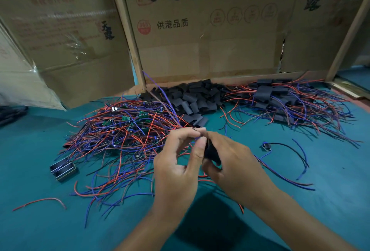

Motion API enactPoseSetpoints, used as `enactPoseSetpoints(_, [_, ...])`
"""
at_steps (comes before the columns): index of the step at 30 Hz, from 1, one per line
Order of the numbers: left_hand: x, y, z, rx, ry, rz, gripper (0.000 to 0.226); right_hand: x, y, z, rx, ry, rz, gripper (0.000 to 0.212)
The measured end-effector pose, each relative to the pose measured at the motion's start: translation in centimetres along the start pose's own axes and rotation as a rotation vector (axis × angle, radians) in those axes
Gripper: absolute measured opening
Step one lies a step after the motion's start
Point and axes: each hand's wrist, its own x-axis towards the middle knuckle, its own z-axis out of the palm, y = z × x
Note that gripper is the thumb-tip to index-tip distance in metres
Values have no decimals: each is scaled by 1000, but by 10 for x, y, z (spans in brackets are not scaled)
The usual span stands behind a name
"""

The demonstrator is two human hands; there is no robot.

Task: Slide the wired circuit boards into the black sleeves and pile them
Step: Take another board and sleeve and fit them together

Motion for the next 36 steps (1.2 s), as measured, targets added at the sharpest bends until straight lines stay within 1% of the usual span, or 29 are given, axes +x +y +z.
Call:
enactPoseSetpoints(2, [3,0,-3,-31,-33,-60,15,0,4,-1,4,15,10,45])
enactPoseSetpoints(3, [5,0,-4,-68,-32,-108,21,0,4,-2,11,28,17,44])
enactPoseSetpoints(6, [11,0,-7,-248,-39,-241,53,2,5,-2,58,43,32,42])
enactPoseSetpoints(7, [13,0,-7,-296,-49,-264,58,2,6,-2,81,43,42,40])
enactPoseSetpoints(8, [13,0,-8,-325,-62,-284,56,2,9,-2,101,43,48,37])
enactPoseSetpoints(11, [16,-2,-11,-262,-70,-316,32,2,11,-4,80,30,1,32])
enactPoseSetpoints(12, [17,-3,-12,-227,-67,-320,26,1,11,-5,52,24,-22,33])
enactPoseSetpoints(14, [17,-6,-15,-163,-70,-322,20,2,10,-7,-3,29,-36,41])
enactPoseSetpoints(19, [16,-10,-19,28,-58,-287,19,4,11,-7,-17,55,-30,55])
enactPoseSetpoints(23, [17,-7,-18,76,-74,-251,19,3,14,-6,-25,56,-7,59])
enactPoseSetpoints(27, [18,-3,-17,24,-67,-282,14,3,15,-7,-17,59,9,52])
enactPoseSetpoints(30, [19,-2,-17,-12,-61,-299,14,3,13,-9,-20,43,-45,53])
enactPoseSetpoints(36, [20,-2,-17,-43,-28,-335,14,3,12,-11,2,72,-68,53])
